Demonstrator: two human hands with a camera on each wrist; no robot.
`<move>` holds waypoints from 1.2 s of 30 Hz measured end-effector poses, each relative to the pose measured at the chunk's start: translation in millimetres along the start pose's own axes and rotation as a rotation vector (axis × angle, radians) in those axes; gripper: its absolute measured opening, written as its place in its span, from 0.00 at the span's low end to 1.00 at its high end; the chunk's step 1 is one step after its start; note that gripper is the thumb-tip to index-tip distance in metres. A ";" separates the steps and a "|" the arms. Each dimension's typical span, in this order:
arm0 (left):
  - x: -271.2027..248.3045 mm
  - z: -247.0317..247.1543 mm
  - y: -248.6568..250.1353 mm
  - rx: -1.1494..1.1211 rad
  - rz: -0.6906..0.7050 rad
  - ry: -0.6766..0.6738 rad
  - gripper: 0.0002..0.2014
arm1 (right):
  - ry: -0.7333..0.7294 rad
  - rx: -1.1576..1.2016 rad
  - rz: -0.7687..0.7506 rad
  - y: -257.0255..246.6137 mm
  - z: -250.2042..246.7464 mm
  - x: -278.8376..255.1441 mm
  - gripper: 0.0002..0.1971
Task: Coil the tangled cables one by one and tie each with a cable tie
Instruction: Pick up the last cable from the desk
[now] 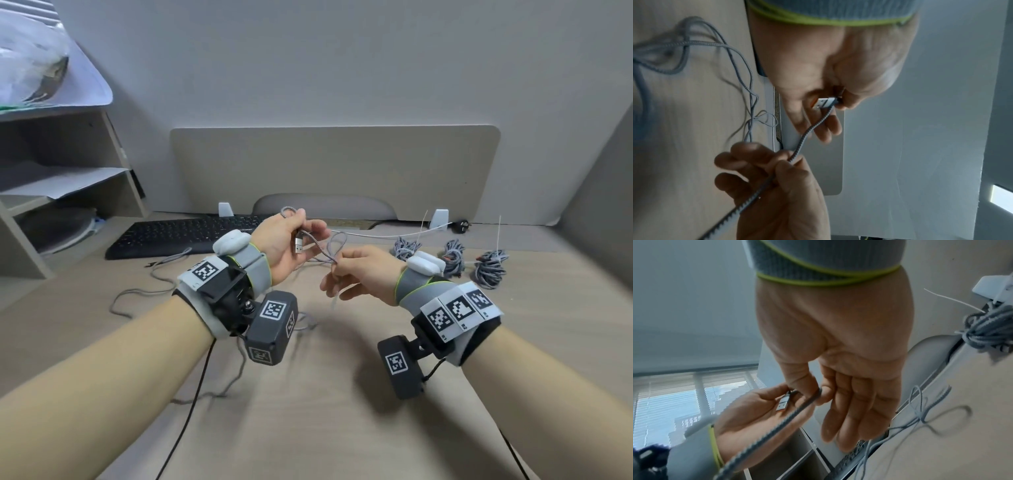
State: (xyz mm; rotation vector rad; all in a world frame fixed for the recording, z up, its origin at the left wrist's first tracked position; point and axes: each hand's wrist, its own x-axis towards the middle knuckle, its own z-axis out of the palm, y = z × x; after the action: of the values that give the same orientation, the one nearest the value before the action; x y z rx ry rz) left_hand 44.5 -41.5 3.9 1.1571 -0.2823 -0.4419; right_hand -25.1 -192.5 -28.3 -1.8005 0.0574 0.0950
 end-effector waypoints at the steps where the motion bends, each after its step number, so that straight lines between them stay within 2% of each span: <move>1: -1.7 -0.7 0.9 -0.044 -0.005 -0.018 0.15 | 0.002 -0.033 0.005 -1.4 -1.4 0.3 0.12; 3: -2.7 -1.5 2.6 -0.072 0.007 -0.008 0.17 | -0.009 -0.120 0.035 -1.1 -4.1 0.2 0.11; 7: 6.2 -22.9 19.4 -0.093 0.074 0.099 0.19 | -0.021 -0.250 0.100 13.1 -13.6 -3.4 0.11; 10: 8.0 -35.6 18.8 0.139 0.079 0.062 0.17 | 0.018 -0.188 0.057 16.6 -22.0 -6.5 0.11; 12: 3.9 -34.2 14.2 0.294 0.068 0.026 0.17 | 0.015 -0.230 0.050 14.1 -22.0 -6.7 0.09; 16: -1.4 -26.8 10.3 0.498 0.076 -0.023 0.20 | 0.019 -0.262 0.043 12.9 -19.8 -6.1 0.06; 20: -5.6 -23.0 -8.0 0.913 0.096 -0.101 0.22 | 0.038 -0.207 0.003 3.3 -19.6 -8.4 0.06; 24: -11.5 -12.7 -25.9 0.978 0.030 -0.235 0.21 | 0.034 -0.153 -0.049 -8.1 -18.6 -12.9 0.03; 29: -17.8 -5.9 -27.4 0.996 0.045 -0.361 0.08 | 0.016 -0.130 -0.071 -12.7 -17.1 -17.1 0.04; 32: -17.3 -3.5 -29.1 1.169 0.078 -0.350 0.13 | 0.018 -0.104 -0.085 -13.1 -15.0 -19.4 0.05; 36: -16.5 -2.4 -32.1 1.112 0.007 -0.307 0.17 | 0.023 -0.089 -0.101 -13.4 -13.6 -20.3 0.04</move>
State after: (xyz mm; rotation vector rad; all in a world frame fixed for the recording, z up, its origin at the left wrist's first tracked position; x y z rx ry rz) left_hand 24.9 -42.3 -26.5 2.1674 -0.8654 -0.4602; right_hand -43.6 -202.8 -10.3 -1.8900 -0.0219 0.0049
